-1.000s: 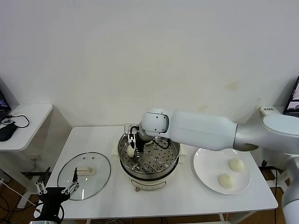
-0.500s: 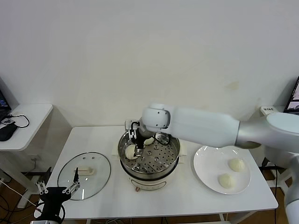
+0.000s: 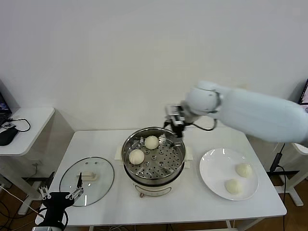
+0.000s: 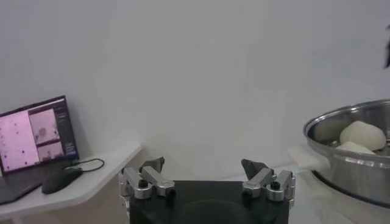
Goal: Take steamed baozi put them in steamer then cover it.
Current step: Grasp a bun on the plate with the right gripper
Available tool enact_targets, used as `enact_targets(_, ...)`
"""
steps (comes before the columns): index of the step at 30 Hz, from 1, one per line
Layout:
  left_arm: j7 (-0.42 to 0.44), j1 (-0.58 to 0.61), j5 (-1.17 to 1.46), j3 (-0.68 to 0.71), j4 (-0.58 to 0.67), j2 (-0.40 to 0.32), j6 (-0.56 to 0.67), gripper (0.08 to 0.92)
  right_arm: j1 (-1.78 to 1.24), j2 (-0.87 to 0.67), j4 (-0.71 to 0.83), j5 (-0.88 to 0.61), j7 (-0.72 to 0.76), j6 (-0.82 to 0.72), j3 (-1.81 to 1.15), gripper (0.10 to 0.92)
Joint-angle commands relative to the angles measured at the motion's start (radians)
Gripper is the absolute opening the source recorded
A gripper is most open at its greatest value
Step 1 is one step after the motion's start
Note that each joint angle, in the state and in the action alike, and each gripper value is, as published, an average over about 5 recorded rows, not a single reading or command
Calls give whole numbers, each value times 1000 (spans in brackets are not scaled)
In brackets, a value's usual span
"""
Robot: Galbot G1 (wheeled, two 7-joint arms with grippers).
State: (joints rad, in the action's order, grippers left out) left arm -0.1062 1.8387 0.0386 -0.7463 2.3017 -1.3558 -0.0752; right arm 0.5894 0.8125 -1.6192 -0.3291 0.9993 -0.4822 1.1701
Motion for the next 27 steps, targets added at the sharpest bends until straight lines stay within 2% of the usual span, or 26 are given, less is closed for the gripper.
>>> enact_targets(1, 1, -2, -1, 4, -5, 2, -2, 823, -12, -410, -132, 246, 132, 188, 10, 823)
enact_targets(8, 2, 2, -3, 7, -6, 0, -3, 823, -292, -564, -161, 409, 118, 241, -95, 823)
enact_targets(14, 1, 12, -7, 5, -5, -4, -3, 823, -754, -635, -144, 518, 100, 269, -447, 823)
enact_targets(19, 1, 20, -9, 3, -1, -8, -3, 823, -936, -613, -86, 556, 80, 275, -614, 823)
enact_targets(27, 2, 27, -14, -2, 2, -12, -3, 823, -995, -493, -39, 558, 55, 250, -637, 823)
